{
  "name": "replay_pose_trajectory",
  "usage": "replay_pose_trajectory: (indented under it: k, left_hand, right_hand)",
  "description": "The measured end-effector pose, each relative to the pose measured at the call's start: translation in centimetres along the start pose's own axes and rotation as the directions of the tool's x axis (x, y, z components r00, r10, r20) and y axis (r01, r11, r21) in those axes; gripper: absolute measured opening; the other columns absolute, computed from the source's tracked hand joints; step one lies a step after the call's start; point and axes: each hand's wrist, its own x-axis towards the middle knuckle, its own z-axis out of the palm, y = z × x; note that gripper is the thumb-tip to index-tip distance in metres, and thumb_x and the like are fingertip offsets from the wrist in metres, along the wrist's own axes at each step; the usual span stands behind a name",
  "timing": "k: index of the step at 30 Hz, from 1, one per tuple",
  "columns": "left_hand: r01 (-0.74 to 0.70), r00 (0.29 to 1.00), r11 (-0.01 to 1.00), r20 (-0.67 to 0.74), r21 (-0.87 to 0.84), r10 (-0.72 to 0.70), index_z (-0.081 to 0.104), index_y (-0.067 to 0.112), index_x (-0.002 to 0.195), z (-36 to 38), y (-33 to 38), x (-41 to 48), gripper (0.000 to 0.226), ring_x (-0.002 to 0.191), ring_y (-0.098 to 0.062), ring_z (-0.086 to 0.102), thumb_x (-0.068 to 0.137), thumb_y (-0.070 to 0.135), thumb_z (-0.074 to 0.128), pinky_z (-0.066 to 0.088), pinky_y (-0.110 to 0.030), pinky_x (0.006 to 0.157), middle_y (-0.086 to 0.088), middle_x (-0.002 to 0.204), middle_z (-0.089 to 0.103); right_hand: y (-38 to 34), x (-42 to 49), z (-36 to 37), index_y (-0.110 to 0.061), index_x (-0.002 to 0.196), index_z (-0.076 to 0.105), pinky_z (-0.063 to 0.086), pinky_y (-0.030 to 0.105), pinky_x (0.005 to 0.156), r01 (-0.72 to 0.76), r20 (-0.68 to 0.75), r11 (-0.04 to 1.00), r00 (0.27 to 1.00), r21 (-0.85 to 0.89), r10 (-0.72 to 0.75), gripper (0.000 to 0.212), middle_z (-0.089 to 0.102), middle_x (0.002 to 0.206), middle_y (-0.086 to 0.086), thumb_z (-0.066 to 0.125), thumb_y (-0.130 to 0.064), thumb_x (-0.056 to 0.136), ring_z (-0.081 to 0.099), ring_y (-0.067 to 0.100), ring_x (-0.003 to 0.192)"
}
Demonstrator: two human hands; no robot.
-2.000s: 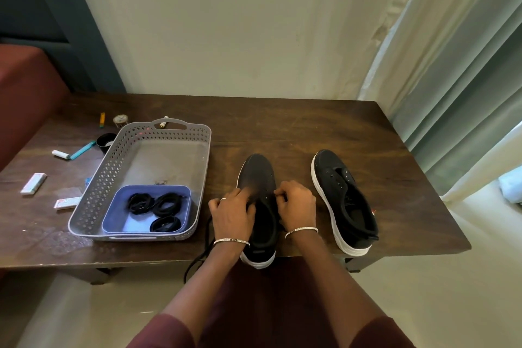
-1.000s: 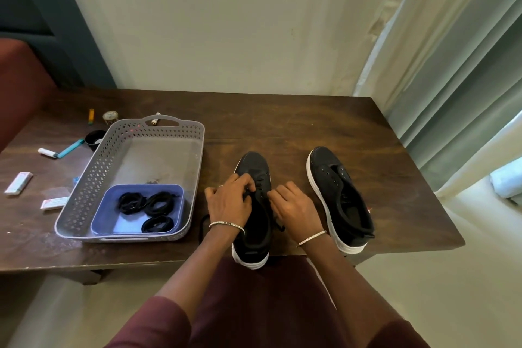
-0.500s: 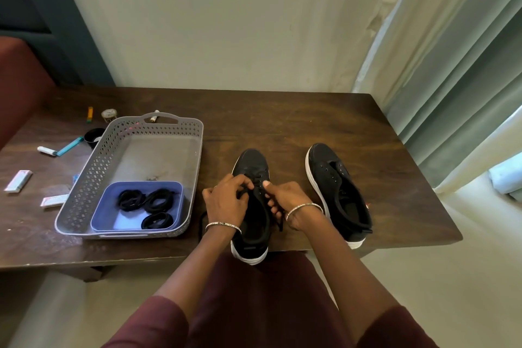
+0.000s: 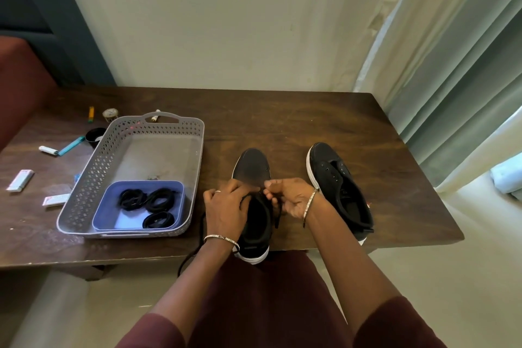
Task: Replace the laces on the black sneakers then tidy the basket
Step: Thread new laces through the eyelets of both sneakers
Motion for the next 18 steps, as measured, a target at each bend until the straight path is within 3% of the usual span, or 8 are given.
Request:
replay_pose_trajectory:
  k: [3,8,18]
  left_hand:
    - [-0.053,0.998,0.994,-0.02,0.098,0.056,0.075,0.039,0.097,0.0,0.0,-0.2,0.026,0.076,-0.014,0.064,0.084,0.016,0.074,0.028,-0.034,0.077,0.014,0.09,0.066]
    - [-0.14,0.988,0.957,-0.028,0.254,0.152,0.077,0.036,0.097,0.1,0.5,-0.4,0.028,0.073,-0.016,0.063,0.077,0.016,0.08,0.028,-0.036,0.079,0.012,0.083,0.066]
    - [-0.133,0.989,0.962,-0.029,0.238,0.144,0.076,0.037,0.101,0.3,0.2,-0.6,0.031,0.077,-0.015,0.063,0.079,0.016,0.08,0.033,-0.036,0.077,0.012,0.086,0.067]
  right_hand:
    - [-0.7,-0.1,0.8,-0.005,0.082,0.057,0.044,0.014,0.042,0.197,-0.051,0.977,0.978,-0.084,-0.202,0.017,0.06,0.068,0.012,0.057,0.005,0.096,0.054,0.006,0.043]
    - [-2.3,-0.6,1.6,-0.008,0.085,0.056,0.044,0.015,0.043,0.368,-0.038,0.883,0.918,-0.29,-0.395,0.017,0.063,0.067,0.011,0.058,0.006,0.094,0.056,0.004,0.043]
    - [-2.0,-2.0,1.0,-0.01,0.086,0.059,0.047,0.018,0.051,0.485,0.016,0.843,0.869,-0.233,-0.495,0.017,0.066,0.067,0.008,0.061,0.005,0.093,0.059,0.009,0.051]
